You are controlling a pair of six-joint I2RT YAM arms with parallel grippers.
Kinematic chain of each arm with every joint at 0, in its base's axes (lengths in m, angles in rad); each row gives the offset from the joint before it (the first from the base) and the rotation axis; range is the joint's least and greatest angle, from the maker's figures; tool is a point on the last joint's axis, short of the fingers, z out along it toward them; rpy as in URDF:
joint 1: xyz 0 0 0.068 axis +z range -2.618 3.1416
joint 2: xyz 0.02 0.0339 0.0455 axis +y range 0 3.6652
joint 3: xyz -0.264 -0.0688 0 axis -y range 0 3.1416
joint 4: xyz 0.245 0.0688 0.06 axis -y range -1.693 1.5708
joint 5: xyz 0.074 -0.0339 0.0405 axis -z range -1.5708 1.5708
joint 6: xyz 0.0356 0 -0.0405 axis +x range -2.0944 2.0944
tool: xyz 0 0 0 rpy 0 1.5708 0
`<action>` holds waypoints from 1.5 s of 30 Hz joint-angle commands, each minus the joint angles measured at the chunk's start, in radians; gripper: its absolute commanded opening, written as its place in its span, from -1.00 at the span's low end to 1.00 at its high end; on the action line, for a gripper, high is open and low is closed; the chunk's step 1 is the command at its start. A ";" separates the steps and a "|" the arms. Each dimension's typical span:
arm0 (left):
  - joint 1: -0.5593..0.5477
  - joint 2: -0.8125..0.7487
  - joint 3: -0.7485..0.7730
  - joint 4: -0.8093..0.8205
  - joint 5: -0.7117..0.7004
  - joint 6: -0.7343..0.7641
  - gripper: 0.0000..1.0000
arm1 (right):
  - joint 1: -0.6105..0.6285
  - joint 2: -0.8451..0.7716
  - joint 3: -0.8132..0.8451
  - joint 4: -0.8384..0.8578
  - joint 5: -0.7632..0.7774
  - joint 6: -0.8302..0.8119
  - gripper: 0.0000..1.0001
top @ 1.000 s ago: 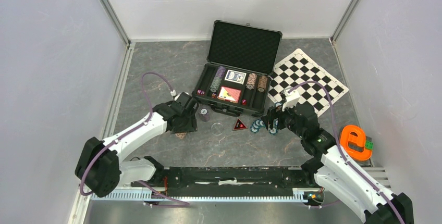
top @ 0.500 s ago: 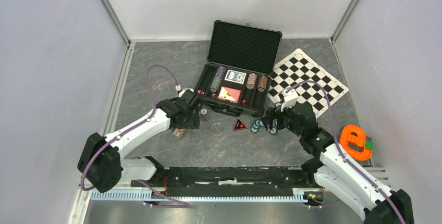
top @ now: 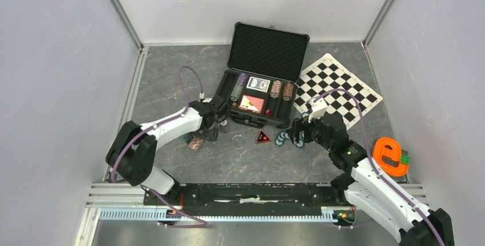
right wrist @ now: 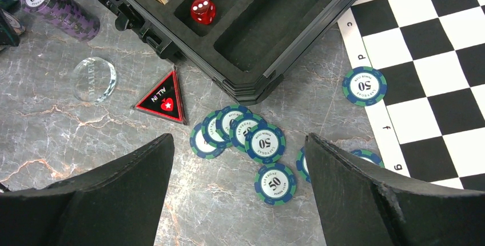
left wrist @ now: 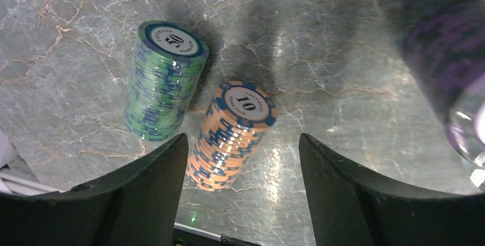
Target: Pack up texas hold em set
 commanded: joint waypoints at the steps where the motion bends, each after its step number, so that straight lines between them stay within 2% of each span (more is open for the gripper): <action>1: 0.016 0.050 0.031 -0.015 -0.053 -0.004 0.52 | 0.001 -0.017 0.025 0.000 0.000 -0.017 0.80; 4: 0.016 0.068 0.027 0.000 -0.017 0.003 0.40 | 0.001 -0.018 0.025 -0.003 0.005 -0.018 0.80; 8: 0.016 0.068 0.016 0.026 0.062 0.011 0.12 | 0.001 -0.017 0.026 -0.003 0.004 -0.018 0.80; 11: 0.014 0.058 0.000 0.049 0.123 0.013 0.06 | 0.001 -0.015 0.026 -0.004 0.007 -0.018 0.80; 15: 0.014 0.047 -0.049 0.181 0.319 0.022 -0.17 | 0.001 -0.007 0.024 0.003 0.007 -0.012 0.80; 17: 0.011 0.051 -0.056 0.211 0.366 0.019 -0.27 | 0.000 0.000 0.026 0.003 0.002 -0.010 0.80; 20: 0.007 0.041 -0.059 0.221 0.379 0.013 -0.36 | 0.001 0.006 0.031 0.003 -0.002 -0.007 0.79; 26: 0.007 -0.037 -0.063 0.227 0.415 0.016 -0.68 | 0.000 0.003 0.028 0.007 0.009 0.006 0.79; 33: 0.008 -0.150 -0.023 0.214 0.390 0.030 -0.78 | 0.000 0.019 0.051 0.003 0.041 -0.002 0.78; 38: 0.009 -0.173 0.082 0.151 0.313 0.050 -0.84 | 0.001 0.017 0.078 -0.009 0.066 -0.005 0.78; 45: 0.019 -0.199 0.218 0.154 0.241 0.090 -0.90 | 0.000 -0.019 0.086 -0.013 0.124 -0.007 0.77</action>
